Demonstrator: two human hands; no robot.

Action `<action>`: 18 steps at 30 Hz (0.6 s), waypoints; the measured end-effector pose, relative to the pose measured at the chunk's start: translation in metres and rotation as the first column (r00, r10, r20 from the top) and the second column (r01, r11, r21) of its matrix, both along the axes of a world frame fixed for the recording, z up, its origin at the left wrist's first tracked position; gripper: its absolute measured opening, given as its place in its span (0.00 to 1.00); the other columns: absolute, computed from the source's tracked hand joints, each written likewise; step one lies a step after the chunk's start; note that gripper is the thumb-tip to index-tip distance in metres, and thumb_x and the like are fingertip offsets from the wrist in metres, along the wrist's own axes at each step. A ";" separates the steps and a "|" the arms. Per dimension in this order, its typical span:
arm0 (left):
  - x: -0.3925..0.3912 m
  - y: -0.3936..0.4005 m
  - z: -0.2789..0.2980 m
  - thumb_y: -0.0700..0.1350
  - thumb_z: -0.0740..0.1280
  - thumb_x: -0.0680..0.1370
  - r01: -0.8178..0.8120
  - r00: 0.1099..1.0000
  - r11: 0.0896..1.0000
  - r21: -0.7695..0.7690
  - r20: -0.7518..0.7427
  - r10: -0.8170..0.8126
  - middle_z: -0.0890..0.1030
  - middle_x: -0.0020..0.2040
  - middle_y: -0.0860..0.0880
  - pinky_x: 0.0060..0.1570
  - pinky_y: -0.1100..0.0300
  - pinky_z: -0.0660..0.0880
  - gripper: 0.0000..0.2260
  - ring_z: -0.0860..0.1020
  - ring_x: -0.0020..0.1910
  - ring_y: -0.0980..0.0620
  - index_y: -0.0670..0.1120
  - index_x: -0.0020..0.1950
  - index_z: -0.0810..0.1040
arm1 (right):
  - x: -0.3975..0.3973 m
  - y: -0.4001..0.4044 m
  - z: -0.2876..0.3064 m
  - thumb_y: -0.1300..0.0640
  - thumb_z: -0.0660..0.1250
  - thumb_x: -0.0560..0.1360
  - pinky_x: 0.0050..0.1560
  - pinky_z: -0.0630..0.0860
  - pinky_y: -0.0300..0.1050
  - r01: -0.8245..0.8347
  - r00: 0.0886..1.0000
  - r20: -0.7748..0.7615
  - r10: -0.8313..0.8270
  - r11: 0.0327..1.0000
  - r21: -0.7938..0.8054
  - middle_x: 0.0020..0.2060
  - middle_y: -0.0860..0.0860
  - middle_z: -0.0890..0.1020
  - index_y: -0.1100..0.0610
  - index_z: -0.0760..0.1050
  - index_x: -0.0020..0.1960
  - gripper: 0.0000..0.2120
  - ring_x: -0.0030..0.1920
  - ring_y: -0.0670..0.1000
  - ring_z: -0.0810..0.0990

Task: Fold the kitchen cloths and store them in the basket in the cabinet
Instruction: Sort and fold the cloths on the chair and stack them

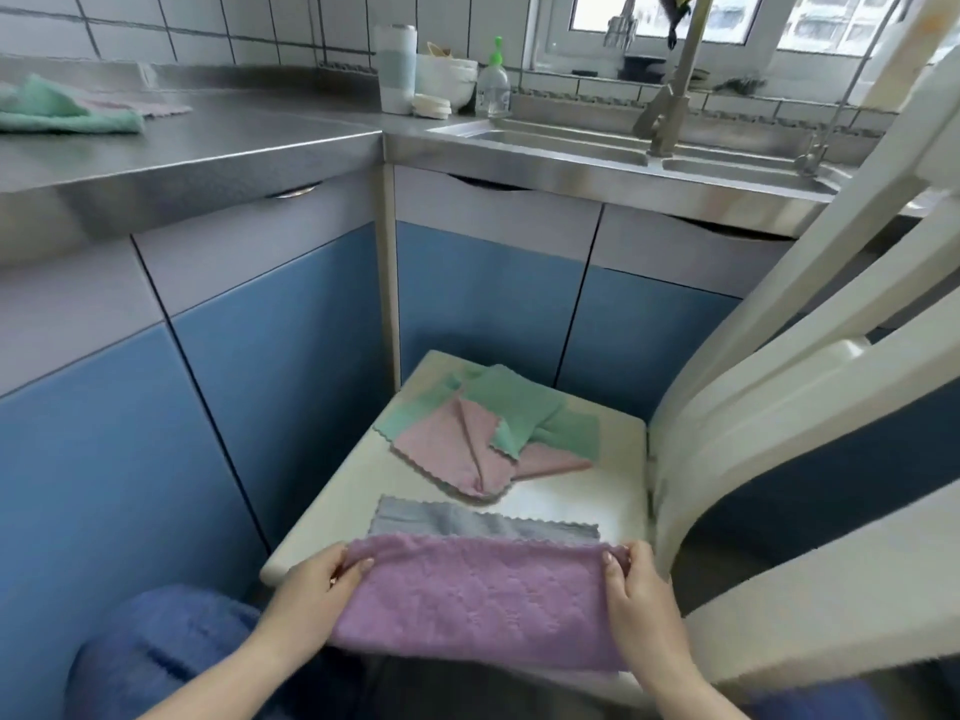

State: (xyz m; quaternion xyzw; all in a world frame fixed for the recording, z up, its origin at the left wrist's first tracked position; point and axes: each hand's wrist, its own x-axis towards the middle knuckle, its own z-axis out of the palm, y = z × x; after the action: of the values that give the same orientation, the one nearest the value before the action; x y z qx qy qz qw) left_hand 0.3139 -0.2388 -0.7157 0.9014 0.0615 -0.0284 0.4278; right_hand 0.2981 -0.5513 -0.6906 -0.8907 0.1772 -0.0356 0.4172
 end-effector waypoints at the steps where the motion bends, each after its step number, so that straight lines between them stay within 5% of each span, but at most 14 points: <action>1: 0.000 0.001 -0.005 0.48 0.67 0.77 -0.003 1.000 1.000 0.012 -0.012 0.003 0.83 0.38 0.52 0.47 0.57 0.75 0.08 0.80 0.43 0.51 0.44 0.44 0.80 | -0.002 0.001 -0.003 0.51 0.54 0.81 0.50 0.71 0.48 -0.011 0.999 -0.037 0.011 1.000 0.005 0.42 0.49 0.75 0.53 0.68 0.51 0.08 0.46 0.52 0.74; 4: 0.005 -0.001 -0.005 0.46 0.67 0.77 -0.002 1.000 1.000 0.030 -0.012 0.002 0.83 0.40 0.52 0.47 0.58 0.73 0.06 0.79 0.43 0.52 0.44 0.44 0.80 | -0.002 0.002 -0.006 0.51 0.53 0.81 0.51 0.72 0.48 -0.020 0.993 -0.113 0.019 1.000 -0.011 0.43 0.49 0.74 0.54 0.67 0.52 0.08 0.47 0.52 0.73; 9: 0.024 -0.008 0.004 0.44 0.67 0.77 0.018 0.996 1.000 0.006 0.083 -0.019 0.80 0.39 0.60 0.41 0.73 0.69 0.06 0.77 0.42 0.60 0.56 0.42 0.77 | 0.012 0.002 -0.005 0.52 0.55 0.81 0.46 0.71 0.49 0.012 0.997 -0.082 -0.012 1.000 0.000 0.45 0.53 0.77 0.56 0.68 0.50 0.08 0.47 0.55 0.75; 14: 0.050 -0.014 0.004 0.46 0.65 0.78 -0.007 0.999 0.998 0.068 0.052 0.003 0.78 0.35 0.52 0.35 0.63 0.68 0.09 0.75 0.37 0.51 0.47 0.38 0.73 | 0.033 0.001 -0.005 0.54 0.55 0.81 0.41 0.64 0.46 0.040 0.994 -0.100 -0.042 0.999 -0.026 0.43 0.54 0.75 0.57 0.68 0.50 0.07 0.43 0.54 0.71; 18: 0.062 -0.018 -0.003 0.48 0.64 0.78 0.002 1.000 0.988 0.153 -0.026 0.002 0.76 0.32 0.52 0.32 0.60 0.66 0.11 0.73 0.34 0.53 0.48 0.37 0.71 | 0.043 -0.002 -0.015 0.56 0.56 0.80 0.40 0.62 0.46 0.040 0.986 -0.157 -0.049 0.997 -0.063 0.43 0.54 0.75 0.58 0.68 0.49 0.06 0.43 0.55 0.70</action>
State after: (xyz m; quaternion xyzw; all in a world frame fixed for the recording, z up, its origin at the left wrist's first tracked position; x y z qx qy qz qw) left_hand 0.3756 -0.2566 -0.7191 0.9310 0.0688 -0.0354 0.3566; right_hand 0.3413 -0.5535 -0.7052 -0.8985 0.2284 0.0206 0.3744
